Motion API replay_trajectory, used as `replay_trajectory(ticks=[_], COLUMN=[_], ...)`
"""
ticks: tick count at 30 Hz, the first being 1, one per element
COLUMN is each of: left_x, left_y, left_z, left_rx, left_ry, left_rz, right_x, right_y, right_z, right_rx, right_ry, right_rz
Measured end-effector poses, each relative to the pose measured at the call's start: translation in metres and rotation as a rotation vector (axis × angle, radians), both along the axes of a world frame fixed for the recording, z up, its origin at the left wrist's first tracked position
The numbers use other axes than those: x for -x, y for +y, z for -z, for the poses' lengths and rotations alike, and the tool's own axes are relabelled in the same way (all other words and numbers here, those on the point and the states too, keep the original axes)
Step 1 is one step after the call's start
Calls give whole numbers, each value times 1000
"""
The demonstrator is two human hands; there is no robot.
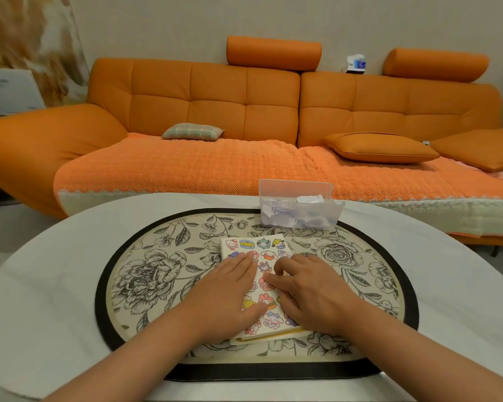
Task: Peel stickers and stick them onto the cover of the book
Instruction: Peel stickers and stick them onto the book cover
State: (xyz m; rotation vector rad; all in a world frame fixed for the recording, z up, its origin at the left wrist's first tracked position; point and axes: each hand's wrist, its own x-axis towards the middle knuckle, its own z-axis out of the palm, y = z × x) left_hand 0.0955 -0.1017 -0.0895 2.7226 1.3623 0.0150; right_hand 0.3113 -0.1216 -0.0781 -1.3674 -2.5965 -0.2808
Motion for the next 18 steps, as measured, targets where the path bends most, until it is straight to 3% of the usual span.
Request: replay_trajectory(ticks=[8, 10, 13, 15, 18], left_x=[0, -3, -15, -22, -24], left_y=[-1, 1, 9, 16, 25], left_z=[-7, -13, -19, -16, -8], left_rx=[29, 43, -35, -88, 3], left_ry=[12, -72, -205, -109, 41], left_rz=[0, -36, -107, -155, -220], right_x=[1, 5, 18, 27, 34], right_y=[3, 5, 15, 25, 37], right_z=[-3, -4, -3, 2, 5], right_rx=[-94, -101, 76, 263, 417], right_ry=[-65, -17, 115, 119, 61], right_rz=[20, 54, 193, 203, 164])
